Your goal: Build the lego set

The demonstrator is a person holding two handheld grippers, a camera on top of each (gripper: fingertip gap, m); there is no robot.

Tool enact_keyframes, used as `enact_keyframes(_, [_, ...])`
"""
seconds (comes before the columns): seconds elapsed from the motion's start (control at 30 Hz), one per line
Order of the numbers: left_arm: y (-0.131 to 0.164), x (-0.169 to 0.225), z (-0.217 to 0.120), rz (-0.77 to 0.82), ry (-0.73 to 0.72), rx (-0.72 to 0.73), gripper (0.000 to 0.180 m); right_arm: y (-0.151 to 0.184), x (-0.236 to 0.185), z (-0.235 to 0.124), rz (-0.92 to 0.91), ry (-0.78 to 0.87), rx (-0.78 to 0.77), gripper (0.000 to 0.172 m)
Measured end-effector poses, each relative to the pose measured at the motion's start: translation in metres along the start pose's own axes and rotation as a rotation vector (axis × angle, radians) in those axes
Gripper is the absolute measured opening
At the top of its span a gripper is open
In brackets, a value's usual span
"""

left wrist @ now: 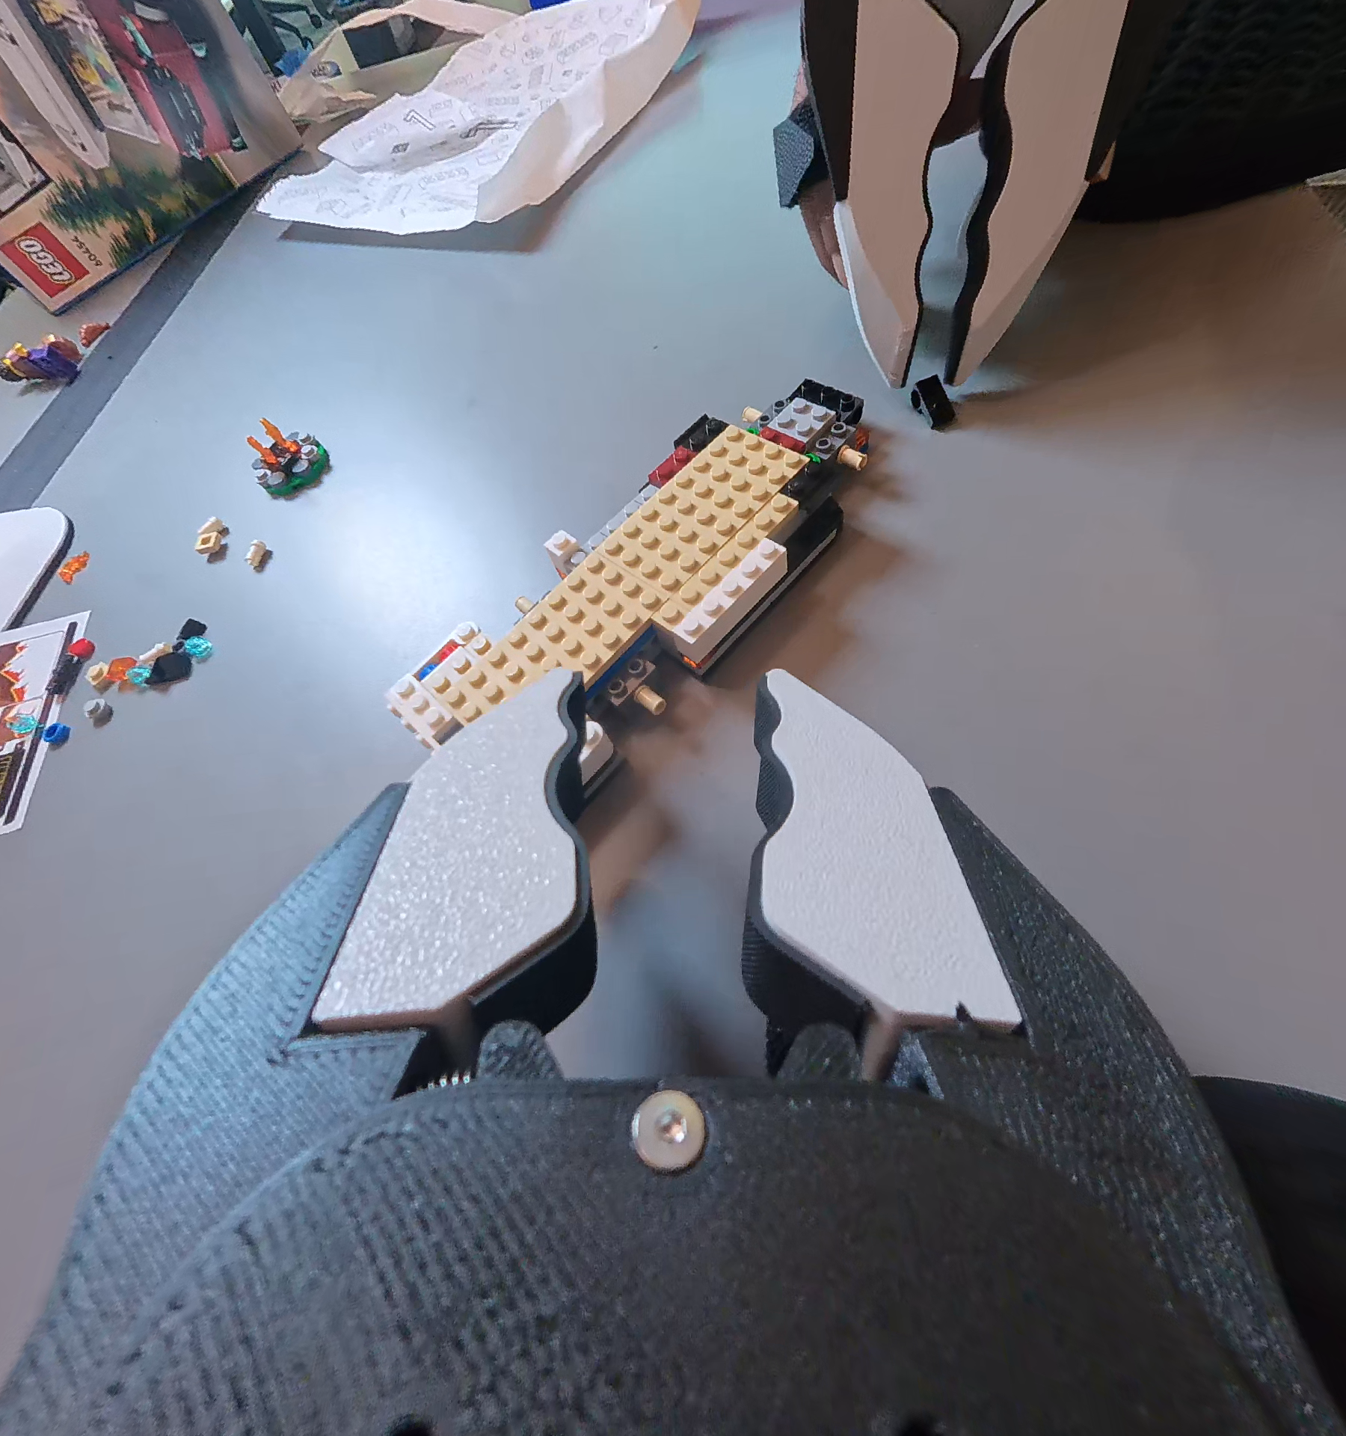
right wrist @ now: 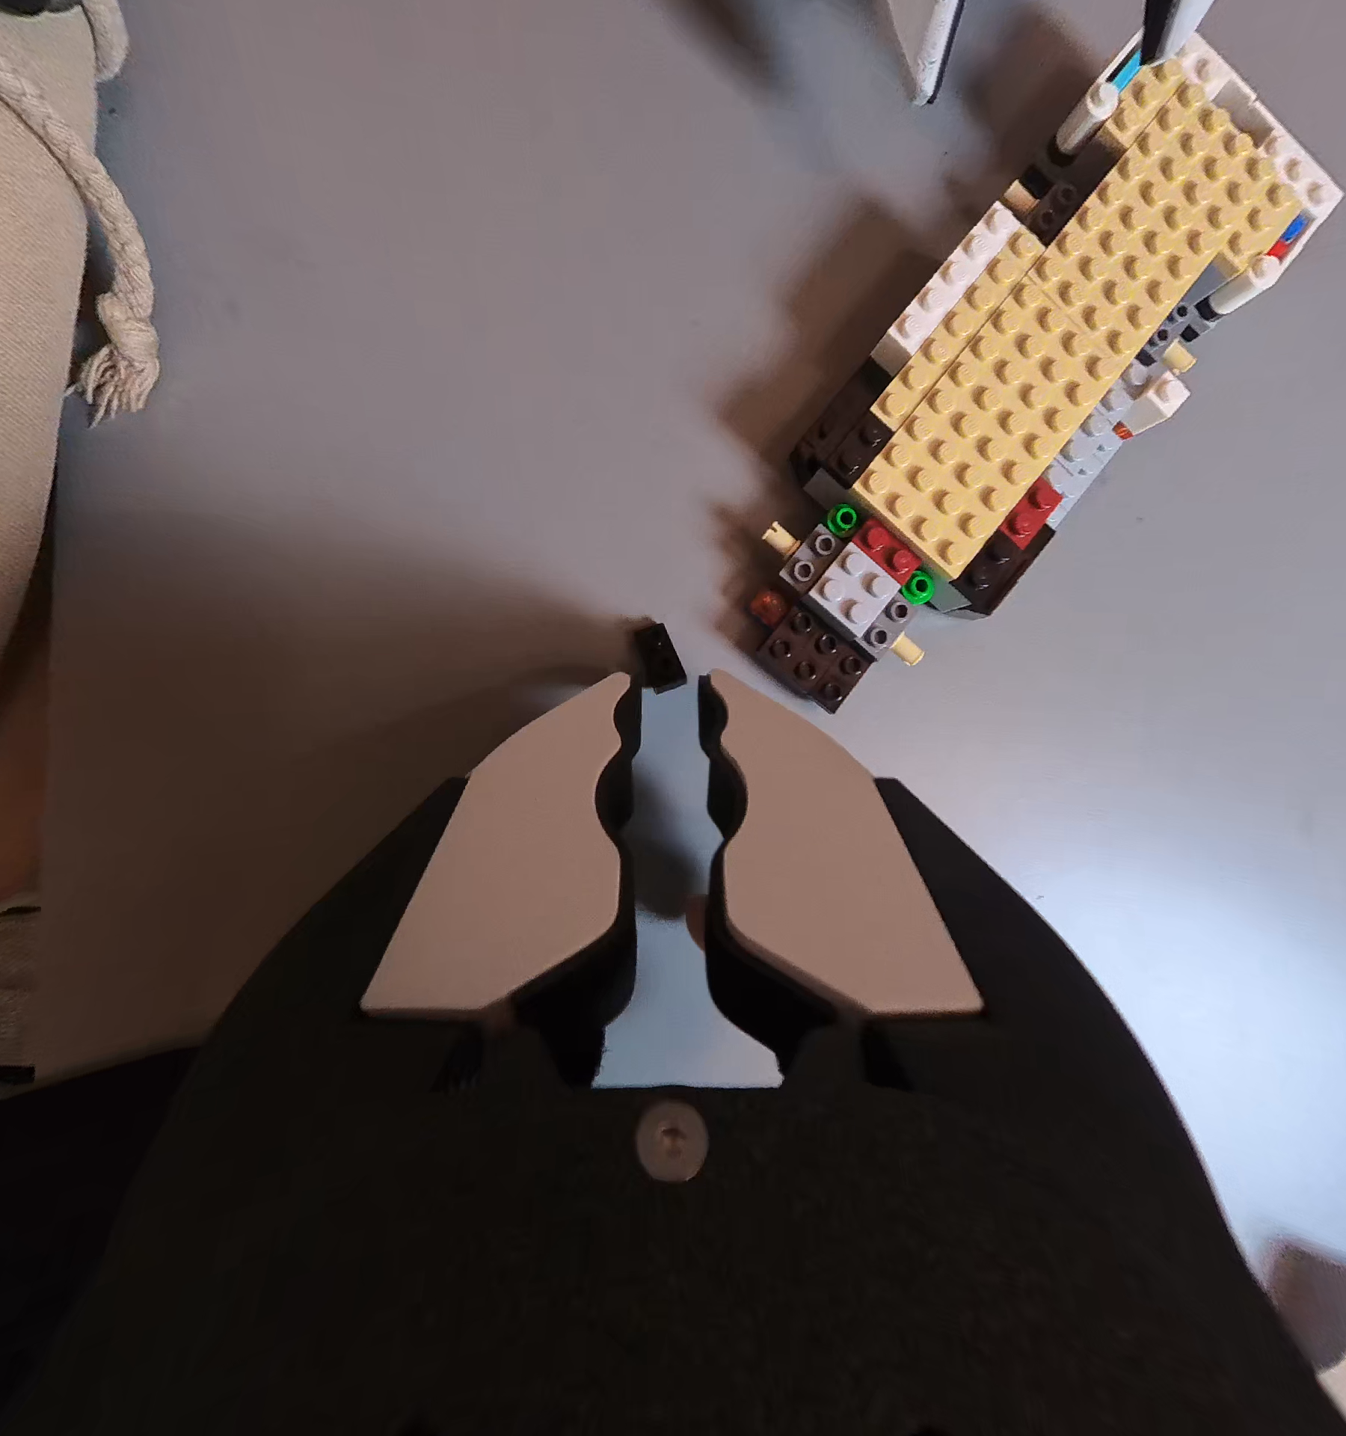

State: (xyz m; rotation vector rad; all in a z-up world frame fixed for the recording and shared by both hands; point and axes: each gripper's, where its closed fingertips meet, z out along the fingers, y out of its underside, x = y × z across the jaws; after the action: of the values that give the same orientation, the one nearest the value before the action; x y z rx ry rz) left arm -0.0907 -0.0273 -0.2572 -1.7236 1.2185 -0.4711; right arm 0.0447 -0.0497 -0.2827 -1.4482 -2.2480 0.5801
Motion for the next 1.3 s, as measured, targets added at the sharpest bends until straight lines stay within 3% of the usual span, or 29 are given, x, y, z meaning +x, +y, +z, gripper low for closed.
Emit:
enact_keyframes(0.33, [-0.008, -0.006, 0.003, 0.087, -0.002, -0.048, 0.046, -0.003, 0.003, 0.003, -0.003, 0.040, 0.006, 0.008])
enact_keyframes(0.57, [-0.016, -0.009, 0.028, 0.311, 0.148, -0.263, 0.059, -0.015, 0.023, -0.004, 0.181, 0.182, 0.017, 0.008])
enact_keyframes(0.77, [-0.004, -0.006, 0.041, 0.431, 0.339, -0.466, 0.068, -0.011, 0.018, -0.003, 0.278, 0.230, 0.024, 0.008])
enact_keyframes(0.93, [0.000, -0.009, 0.045, 0.430, 0.388, -0.510, 0.061, -0.007, 0.012, -0.002, 0.325, 0.252, 0.043, 0.008])
enact_keyframes(1.3, [-0.004, -0.014, 0.042, 0.379, 0.326, -0.500, 0.061, -0.006, 0.021, -0.005, 0.346, 0.269, 0.040, 0.008])
